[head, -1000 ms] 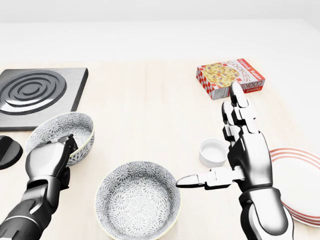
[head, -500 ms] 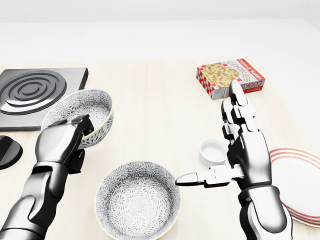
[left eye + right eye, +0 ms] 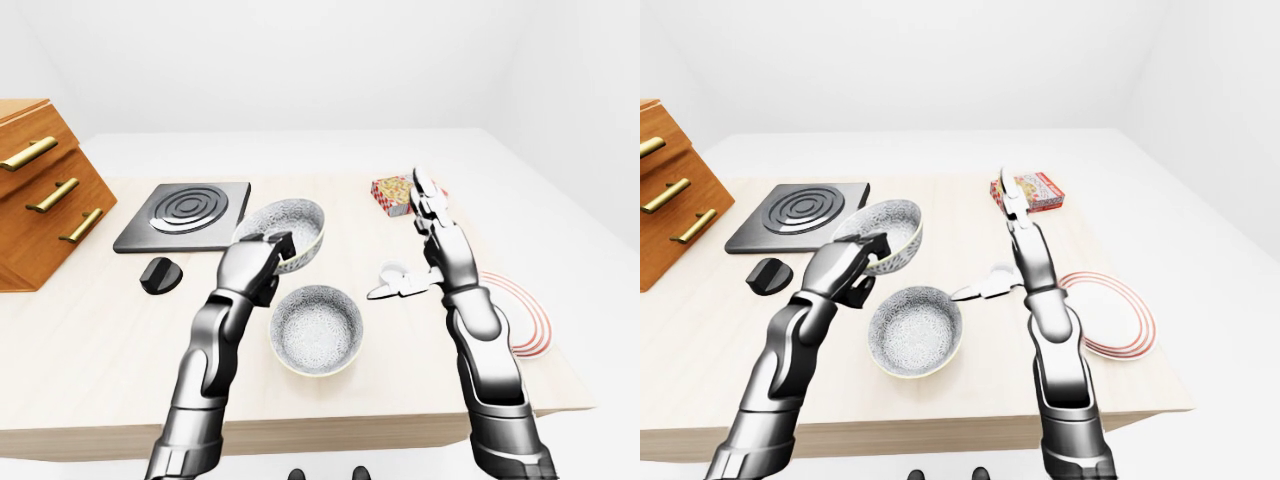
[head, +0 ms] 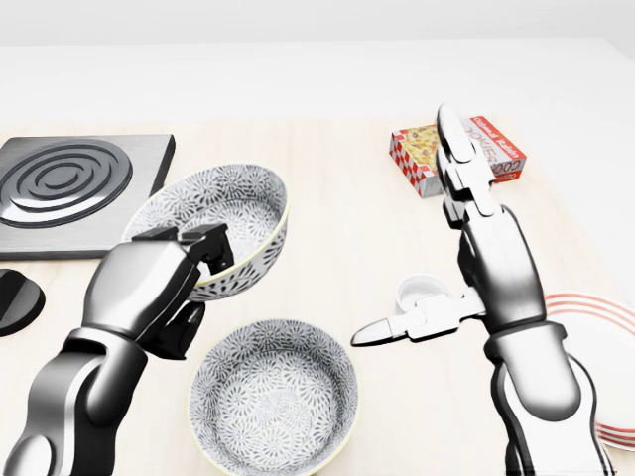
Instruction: Pick the akita bowl from table center and place it on the plate.
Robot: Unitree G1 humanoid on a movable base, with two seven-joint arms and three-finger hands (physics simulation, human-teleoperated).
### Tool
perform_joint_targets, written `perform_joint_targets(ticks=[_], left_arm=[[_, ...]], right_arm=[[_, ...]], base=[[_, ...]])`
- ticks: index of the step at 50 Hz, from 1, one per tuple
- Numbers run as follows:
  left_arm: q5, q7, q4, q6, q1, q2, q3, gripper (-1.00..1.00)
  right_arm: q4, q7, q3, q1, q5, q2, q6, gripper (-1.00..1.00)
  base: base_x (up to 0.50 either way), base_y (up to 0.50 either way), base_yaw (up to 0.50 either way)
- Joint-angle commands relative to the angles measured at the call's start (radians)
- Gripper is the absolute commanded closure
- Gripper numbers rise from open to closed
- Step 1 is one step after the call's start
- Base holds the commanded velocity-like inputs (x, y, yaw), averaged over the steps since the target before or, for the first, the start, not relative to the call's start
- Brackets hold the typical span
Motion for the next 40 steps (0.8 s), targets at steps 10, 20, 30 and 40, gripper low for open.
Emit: perform_joint_targets(ticks=[10, 20, 30, 40], left_arm=[[0.034, -0.152, -0.287, 0.0, 0.099, -0.068, -0.047, 1.0], [0.068, -0.2, -0.362, 0.0, 0.124, -0.098, -0.09, 1.0], [0.082, -0.219, -0.355, 0.0, 0.128, -0.111, -0.122, 1.0], [0.093, -0.233, -0.319, 0.0, 0.115, -0.119, -0.134, 1.0]], right_arm=[[0.174, 0.262, 0.018, -0.217, -0.509, -0.086, 0.0, -1.0], [0.235, 0.292, 0.036, -0.232, -0.634, -0.055, 0.0, -1.0], [0.245, 0.314, 0.06, -0.251, -0.711, -0.025, 0.0, -1.0], [0.236, 0.337, 0.084, -0.238, -0.78, 0.004, 0.0, -1.0]], base=[[0.0, 0.0, 0.0], [0.0, 0.0, 0.0], [0.0, 0.0, 0.0], [0.0, 0.0, 0.0]])
